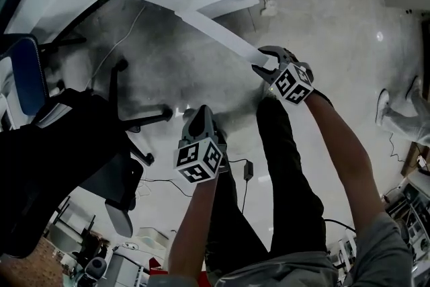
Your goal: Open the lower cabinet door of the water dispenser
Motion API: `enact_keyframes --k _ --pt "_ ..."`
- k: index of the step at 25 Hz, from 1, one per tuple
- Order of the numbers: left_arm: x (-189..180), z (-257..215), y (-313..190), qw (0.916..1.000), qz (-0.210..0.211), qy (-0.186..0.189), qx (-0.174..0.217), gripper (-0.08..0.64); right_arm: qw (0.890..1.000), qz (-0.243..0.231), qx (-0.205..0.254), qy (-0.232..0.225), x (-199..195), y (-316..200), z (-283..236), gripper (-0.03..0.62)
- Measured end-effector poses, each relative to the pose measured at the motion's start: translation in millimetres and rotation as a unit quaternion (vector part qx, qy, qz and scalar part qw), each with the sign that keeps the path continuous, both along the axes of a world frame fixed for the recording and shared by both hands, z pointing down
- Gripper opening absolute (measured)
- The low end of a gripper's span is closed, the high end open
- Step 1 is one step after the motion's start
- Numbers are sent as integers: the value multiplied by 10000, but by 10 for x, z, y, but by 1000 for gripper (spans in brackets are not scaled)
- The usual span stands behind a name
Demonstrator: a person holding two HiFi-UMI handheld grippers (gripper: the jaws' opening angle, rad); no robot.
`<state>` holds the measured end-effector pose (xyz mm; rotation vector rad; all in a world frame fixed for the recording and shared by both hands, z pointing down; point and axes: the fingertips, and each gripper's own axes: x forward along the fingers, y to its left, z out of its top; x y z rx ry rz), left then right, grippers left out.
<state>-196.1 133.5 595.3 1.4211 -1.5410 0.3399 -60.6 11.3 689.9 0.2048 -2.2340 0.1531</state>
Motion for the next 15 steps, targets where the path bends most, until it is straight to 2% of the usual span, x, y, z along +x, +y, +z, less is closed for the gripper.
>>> enact_keyframes --k 7,15 --pt "-378 -36 213 9999 100 1 -1 11 9960 896 -37 30 -313 395 -42 202" --pt "-690 29 456 9998 152 95 -87 11 9796 2009 -80 44 -727 773 -24 202"
